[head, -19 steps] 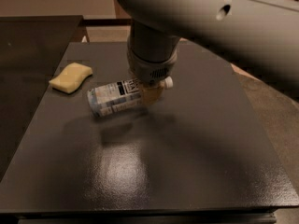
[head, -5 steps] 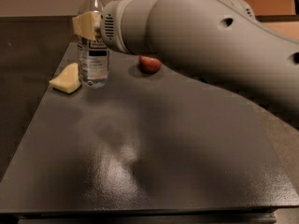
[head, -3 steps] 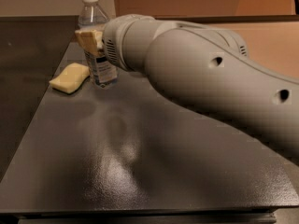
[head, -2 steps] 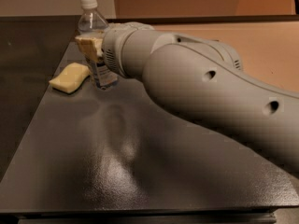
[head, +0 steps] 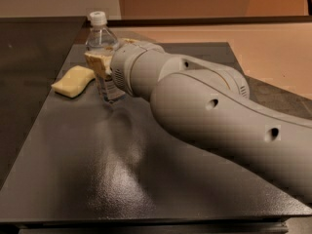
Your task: Place blue plastic bottle upright
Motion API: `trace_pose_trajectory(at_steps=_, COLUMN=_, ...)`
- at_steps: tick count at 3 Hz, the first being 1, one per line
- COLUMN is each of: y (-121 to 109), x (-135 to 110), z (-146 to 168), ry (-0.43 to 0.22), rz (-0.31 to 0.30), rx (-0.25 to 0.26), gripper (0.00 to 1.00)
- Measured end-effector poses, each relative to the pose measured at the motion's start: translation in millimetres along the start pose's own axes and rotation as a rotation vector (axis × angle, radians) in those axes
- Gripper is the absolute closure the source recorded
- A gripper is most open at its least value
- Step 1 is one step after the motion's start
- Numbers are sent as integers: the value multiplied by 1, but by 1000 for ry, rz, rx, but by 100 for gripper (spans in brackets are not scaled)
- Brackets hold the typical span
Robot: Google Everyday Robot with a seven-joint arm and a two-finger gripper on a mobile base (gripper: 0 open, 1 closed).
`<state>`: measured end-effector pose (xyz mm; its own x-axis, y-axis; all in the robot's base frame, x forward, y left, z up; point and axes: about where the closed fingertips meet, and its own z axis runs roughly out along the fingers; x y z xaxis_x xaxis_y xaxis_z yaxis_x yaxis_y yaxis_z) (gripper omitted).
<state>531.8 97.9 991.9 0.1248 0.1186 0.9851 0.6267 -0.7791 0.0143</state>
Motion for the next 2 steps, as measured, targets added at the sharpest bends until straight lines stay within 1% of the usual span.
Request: trace_pose_trajectory(at_steps=2, y=10, x=-28, z=-10, ry=24, rz=15, rx=-32, gripper=100)
